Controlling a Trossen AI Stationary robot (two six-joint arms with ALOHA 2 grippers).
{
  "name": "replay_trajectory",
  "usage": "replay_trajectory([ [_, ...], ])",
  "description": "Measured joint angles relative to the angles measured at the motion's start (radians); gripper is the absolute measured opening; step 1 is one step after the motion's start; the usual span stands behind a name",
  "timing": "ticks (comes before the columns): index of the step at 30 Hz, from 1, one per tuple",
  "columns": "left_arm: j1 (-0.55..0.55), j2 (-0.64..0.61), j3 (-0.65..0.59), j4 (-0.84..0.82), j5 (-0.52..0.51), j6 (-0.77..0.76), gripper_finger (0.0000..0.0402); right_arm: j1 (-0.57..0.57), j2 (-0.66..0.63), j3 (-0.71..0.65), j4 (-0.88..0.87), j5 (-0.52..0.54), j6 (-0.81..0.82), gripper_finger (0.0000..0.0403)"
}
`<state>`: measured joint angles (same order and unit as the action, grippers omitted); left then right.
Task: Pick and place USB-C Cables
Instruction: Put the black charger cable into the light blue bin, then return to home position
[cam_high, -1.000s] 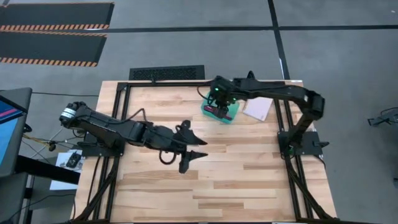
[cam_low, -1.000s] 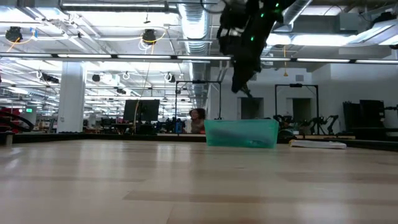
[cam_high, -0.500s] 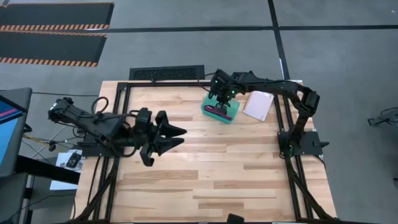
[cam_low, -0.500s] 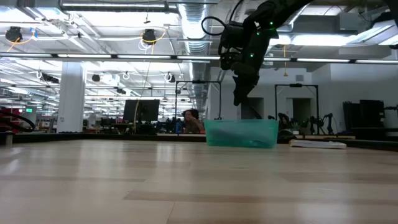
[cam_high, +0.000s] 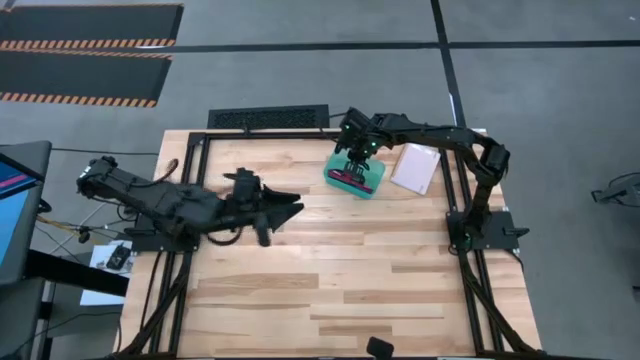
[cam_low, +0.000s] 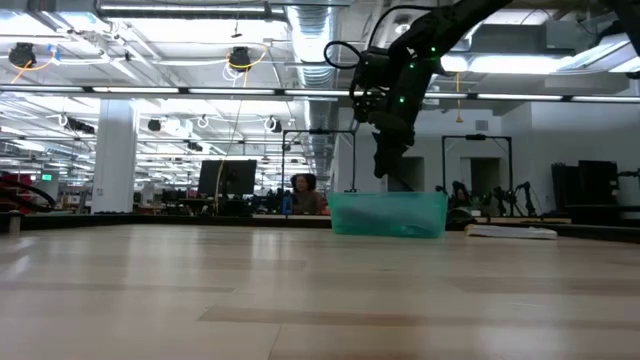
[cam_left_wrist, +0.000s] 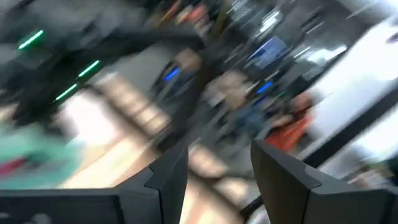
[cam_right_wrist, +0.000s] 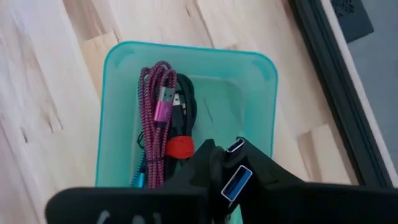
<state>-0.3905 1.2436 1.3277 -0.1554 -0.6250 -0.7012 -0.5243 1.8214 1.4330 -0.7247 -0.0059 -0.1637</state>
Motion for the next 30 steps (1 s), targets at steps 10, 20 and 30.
replay_trajectory([
  [10, 0.129, 0.092, -0.158, -0.278, 0.256, -0.194, 0.0162, 0.013, -0.010, 0.026, -0.097, 0.000, 0.135, 0.0184],
  [20, 0.090, 0.102, -0.514, 0.292, 0.256, -0.046, 0.0162, 0.085, -0.069, 0.257, -0.385, 0.007, 0.338, 0.0219],
  [30, 0.203, 0.144, -0.844, 0.800, 0.369, -0.137, 0.0162, 0.214, -0.295, 0.458, -0.392, -0.009, 0.524, 0.0203],
])
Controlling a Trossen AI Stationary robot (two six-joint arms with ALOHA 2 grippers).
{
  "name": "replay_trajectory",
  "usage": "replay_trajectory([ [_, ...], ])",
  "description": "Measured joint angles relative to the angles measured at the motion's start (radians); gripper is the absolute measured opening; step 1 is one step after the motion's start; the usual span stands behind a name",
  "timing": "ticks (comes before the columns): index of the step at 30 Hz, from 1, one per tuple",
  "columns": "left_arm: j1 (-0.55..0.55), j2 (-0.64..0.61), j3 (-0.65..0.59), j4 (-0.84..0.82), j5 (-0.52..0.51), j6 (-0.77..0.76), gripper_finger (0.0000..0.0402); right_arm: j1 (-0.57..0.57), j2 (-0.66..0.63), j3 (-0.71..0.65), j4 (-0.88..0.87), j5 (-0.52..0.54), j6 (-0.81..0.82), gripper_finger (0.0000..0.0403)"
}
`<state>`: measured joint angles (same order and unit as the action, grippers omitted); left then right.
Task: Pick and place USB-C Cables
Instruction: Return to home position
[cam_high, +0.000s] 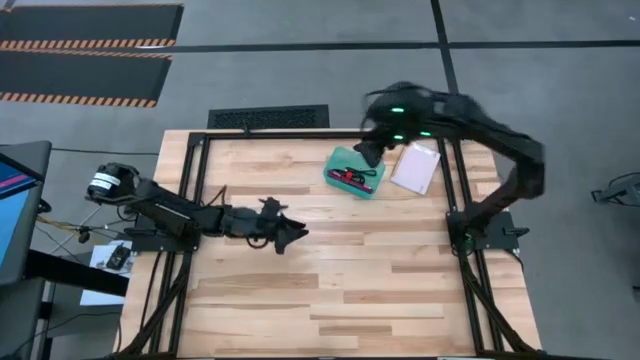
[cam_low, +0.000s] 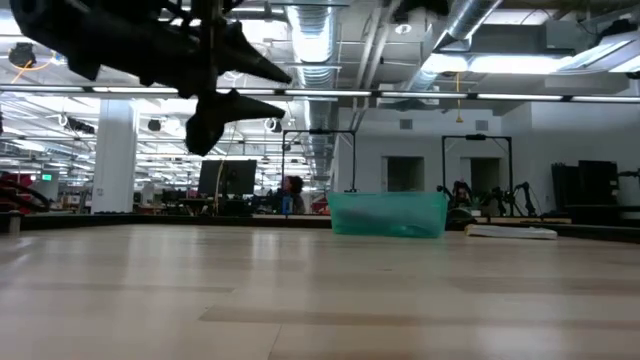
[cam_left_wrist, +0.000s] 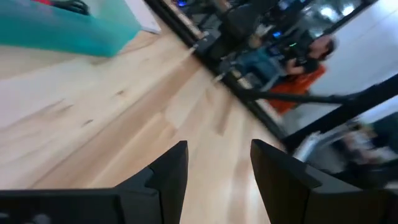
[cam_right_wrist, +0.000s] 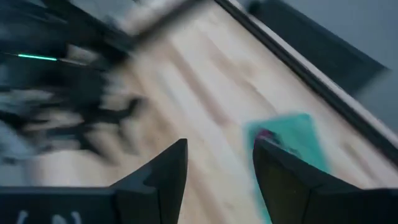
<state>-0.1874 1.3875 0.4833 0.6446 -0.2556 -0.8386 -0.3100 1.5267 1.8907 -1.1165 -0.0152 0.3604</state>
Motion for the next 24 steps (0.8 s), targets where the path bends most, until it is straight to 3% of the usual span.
replay_trajectory([
  [4, 0.107, -0.024, 0.004, 0.046, 0.179, -0.035, 0.0162, 0.151, -0.122, 0.042, 0.029, 0.029, 0.110, 0.0203],
  [7, 0.202, -0.050, 0.048, 0.089, 0.330, -0.005, 0.0162, 0.342, -0.189, 0.031, 0.032, 0.174, 0.129, 0.0202],
  [9, 0.278, -0.083, 0.099, 0.086, 0.448, 0.019, 0.0162, 0.486, -0.228, 0.001, 0.030, 0.350, 0.117, 0.0200],
  [12, 0.405, -0.155, 0.213, 0.051, 0.647, 0.043, 0.0162, 0.689, -0.286, -0.053, 0.034, 0.721, 0.095, 0.0195],
  [14, 0.493, -0.226, 0.309, -0.044, 0.714, 0.051, 0.0162, 0.795, -0.336, -0.083, 0.049, 0.923, 0.082, 0.0190],
  [16, 0.571, -0.299, 0.415, -0.192, 0.714, 0.109, 0.0162, 0.870, -0.384, -0.096, 0.052, 1.019, 0.061, 0.0183],
  [20, 0.691, -0.422, 0.619, -0.579, 0.648, 0.372, 0.0162, 0.967, -0.489, -0.166, 0.053, 1.079, 0.022, 0.0170],
  [24, 0.754, -0.511, 0.701, -0.784, 0.555, 0.568, 0.0162, 0.991, -0.623, -0.318, 0.072, 1.150, -0.004, 0.0156],
])
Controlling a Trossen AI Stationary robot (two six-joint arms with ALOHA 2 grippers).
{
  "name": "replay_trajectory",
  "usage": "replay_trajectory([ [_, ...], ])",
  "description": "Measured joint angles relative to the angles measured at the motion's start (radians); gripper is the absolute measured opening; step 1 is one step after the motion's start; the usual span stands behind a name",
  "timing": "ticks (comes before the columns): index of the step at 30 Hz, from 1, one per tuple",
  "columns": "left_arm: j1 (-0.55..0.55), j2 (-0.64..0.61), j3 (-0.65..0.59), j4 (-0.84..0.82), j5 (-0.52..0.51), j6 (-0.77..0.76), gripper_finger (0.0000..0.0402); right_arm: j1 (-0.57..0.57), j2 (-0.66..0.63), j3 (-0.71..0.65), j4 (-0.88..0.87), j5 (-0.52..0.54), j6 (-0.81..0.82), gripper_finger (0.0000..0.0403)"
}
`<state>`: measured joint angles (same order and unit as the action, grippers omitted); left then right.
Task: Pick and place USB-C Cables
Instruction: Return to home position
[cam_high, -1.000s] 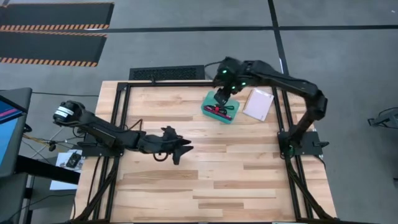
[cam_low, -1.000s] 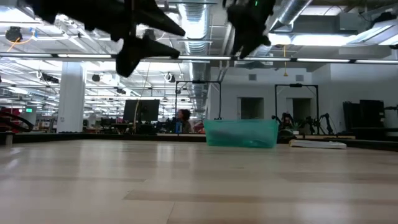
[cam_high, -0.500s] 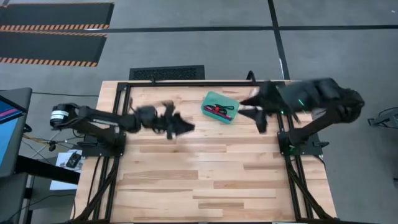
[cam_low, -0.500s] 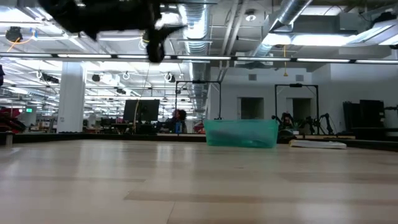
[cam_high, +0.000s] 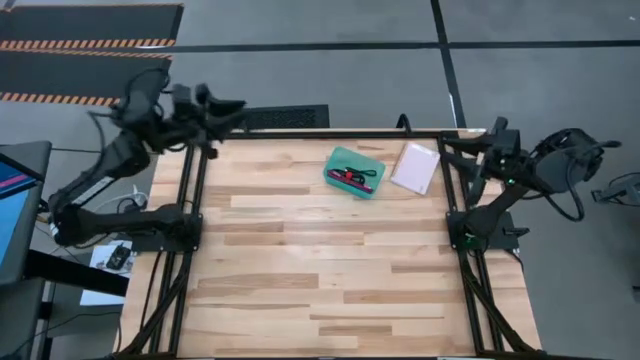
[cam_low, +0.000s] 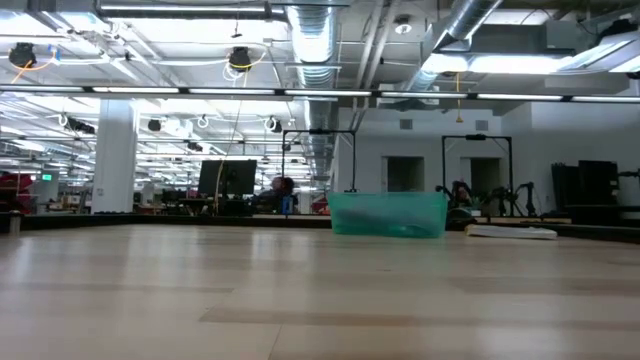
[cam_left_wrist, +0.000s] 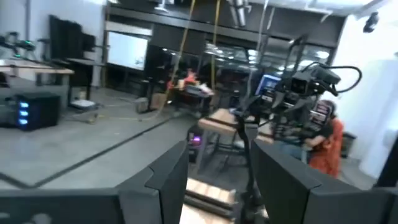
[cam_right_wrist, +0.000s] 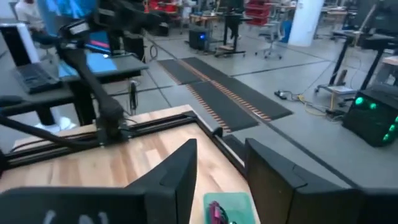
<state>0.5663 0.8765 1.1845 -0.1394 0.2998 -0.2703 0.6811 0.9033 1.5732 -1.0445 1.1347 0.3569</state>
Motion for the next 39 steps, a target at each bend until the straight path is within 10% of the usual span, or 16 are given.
replay_trajectory([
  [8, 0.080, -0.103, -0.162, -0.136, 0.043, -0.015, 0.0162, -0.016, -0.321, -0.420, 0.271, -0.008, -0.028, 0.0119],
  [20, 0.081, -0.133, -0.618, 0.376, 0.270, -0.184, 0.0162, -0.016, -0.616, -0.917, 1.203, -0.271, -0.530, 0.0095],
  [39, 0.094, -0.132, -0.918, 0.568, 0.297, -0.140, 0.0162, -0.036, -0.894, -1.187, 1.181, -0.216, -0.523, 0.0094],
])
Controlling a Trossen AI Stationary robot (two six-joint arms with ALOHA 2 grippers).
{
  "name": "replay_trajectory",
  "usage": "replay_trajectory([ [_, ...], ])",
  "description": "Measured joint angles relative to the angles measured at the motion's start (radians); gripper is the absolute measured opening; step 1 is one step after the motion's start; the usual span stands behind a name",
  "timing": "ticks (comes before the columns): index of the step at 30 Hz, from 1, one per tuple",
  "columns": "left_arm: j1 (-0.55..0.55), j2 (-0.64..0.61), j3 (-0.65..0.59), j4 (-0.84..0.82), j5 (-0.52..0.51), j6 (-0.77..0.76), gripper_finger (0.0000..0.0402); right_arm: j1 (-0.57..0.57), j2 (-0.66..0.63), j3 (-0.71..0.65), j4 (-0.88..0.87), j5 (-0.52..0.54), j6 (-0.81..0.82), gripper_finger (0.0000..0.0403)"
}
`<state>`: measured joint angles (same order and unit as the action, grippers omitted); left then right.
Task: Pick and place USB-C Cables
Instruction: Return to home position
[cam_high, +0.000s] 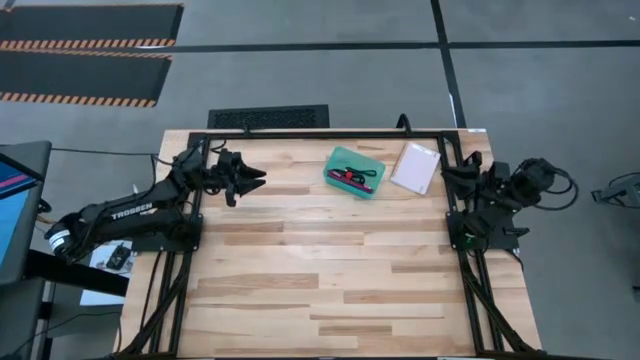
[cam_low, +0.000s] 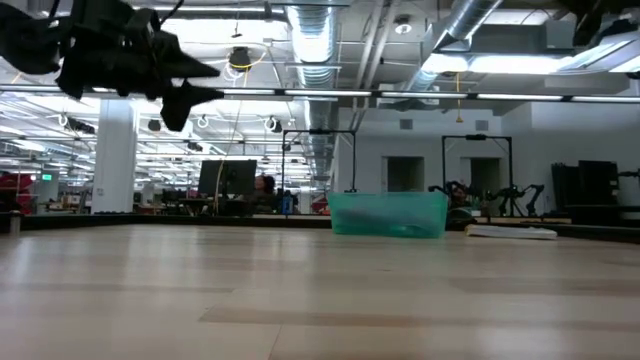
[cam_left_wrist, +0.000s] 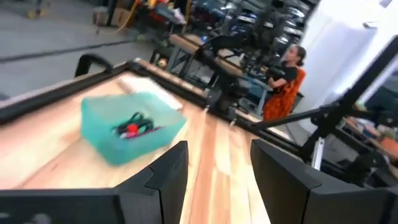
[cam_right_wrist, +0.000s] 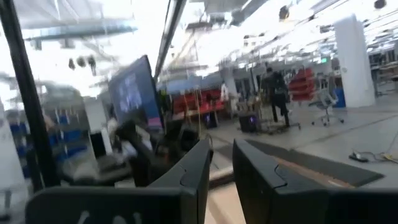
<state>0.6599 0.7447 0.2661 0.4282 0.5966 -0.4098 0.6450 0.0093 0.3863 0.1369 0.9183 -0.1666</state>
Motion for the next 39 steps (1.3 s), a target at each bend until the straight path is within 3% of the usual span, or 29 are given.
replay_trajectory([
  [6, 0.077, -0.072, -0.072, -0.009, 0.034, -0.043, 0.0162, -0.029, -0.006, -0.001, -0.060, 0.009, 0.010, 0.0094],
  [13, 0.104, -0.214, -0.146, -0.111, -0.240, 0.071, 0.0162, -0.092, -0.006, -0.002, -0.347, 0.024, 0.227, 0.0094],
  [19, 0.103, -0.359, -0.192, -0.200, -0.312, 0.067, 0.0162, -0.159, -0.006, -0.003, -0.581, 0.024, 0.489, 0.0094],
  [30, 0.099, -0.746, -0.193, -0.563, -0.347, 0.075, 0.0162, -0.249, -0.006, -0.234, -0.322, 0.020, 0.500, 0.0094],
  [36, 0.099, -0.743, -0.182, -0.623, -0.295, 0.156, 0.0162, -0.301, -0.006, -0.373, -0.082, 0.021, 0.492, 0.0094],
  [39, 0.099, -0.741, -0.182, -0.626, -0.300, 0.197, 0.0162, -0.327, 0.004, -0.378, -0.068, 0.031, 0.475, 0.0094],
])
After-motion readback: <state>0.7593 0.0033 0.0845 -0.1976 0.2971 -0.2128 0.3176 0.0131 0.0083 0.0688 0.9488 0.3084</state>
